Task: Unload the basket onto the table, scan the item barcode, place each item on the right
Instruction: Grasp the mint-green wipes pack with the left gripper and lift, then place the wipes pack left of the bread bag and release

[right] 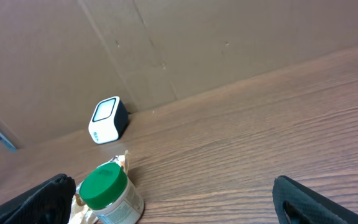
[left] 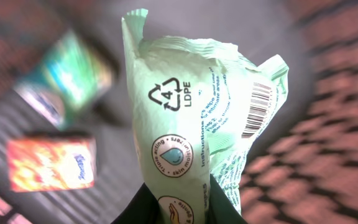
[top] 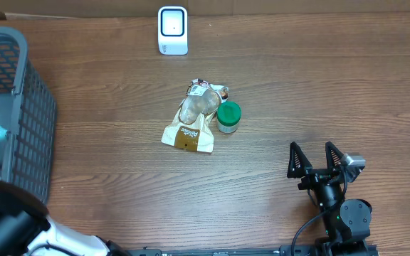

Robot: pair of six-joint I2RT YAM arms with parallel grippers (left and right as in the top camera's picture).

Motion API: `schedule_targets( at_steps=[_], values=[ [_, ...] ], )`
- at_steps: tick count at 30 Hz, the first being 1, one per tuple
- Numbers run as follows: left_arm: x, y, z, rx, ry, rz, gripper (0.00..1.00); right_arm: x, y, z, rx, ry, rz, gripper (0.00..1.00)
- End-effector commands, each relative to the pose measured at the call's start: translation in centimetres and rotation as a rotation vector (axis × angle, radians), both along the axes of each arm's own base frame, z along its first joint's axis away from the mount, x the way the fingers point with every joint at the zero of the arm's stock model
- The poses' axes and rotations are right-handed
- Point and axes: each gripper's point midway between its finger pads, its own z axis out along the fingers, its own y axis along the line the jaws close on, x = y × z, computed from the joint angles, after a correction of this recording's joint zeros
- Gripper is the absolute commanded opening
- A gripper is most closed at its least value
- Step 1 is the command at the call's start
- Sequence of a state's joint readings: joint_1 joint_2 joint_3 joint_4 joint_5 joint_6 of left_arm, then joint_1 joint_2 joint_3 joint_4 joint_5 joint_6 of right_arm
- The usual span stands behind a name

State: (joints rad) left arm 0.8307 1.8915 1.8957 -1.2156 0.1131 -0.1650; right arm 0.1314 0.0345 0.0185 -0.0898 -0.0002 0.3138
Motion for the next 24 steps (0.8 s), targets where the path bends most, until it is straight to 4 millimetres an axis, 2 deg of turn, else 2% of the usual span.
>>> schedule_targets(
  at_steps=[1,4,5,7,10,13,15,19,24],
  values=[
    [1.4,-4.2,14.0,0.122,-0.354,-0.076,0.04,0.0,0.0,-0.1,-0.003,-0.006,0.002,1.00],
    [1.6,-9.0,19.5,0.130,-0.521,-0.197,0.04,0.0,0.0,-0.1,-0.004,-0.006,0.002,1.00],
    [1.5,-10.7,20.5,0.124,-0.552,-0.235,0.04,0.0,0.0,-0.1,-0.004,-0.006,0.002,1.00],
    [1.7,-14.5,21.7,0.099,-0.587,-0.329,0.04,0.0,0.0,-0.1,-0.004,-0.006,0.002,1.00],
    [2.5,-20.4,21.2,0.063,-0.554,-0.523,0.04,0.0,0.0,-0.1,-0.004,-0.006,0.002,1.00],
    [3.4,-25.6,18.8,0.000,-0.474,-0.693,0.05,0.0,0.0,-0.1,-0.003,-0.006,0.002,1.00],
    [4.2,-28.5,16.1,-0.027,-0.393,-0.770,0.04,0.0,0.0,-0.1,-0.004,-0.006,0.002,1.00],
    [6.1,-33.1,9.6,-0.075,-0.247,-0.872,0.05,0.0,0.0,-0.1,-0.003,-0.006,0.002,1.00],
    [8.1,-37.4,0.1,-0.148,-0.107,-0.907,0.04,0.0,0.0,-0.1,-0.003,-0.006,0.002,1.00]
  ],
)
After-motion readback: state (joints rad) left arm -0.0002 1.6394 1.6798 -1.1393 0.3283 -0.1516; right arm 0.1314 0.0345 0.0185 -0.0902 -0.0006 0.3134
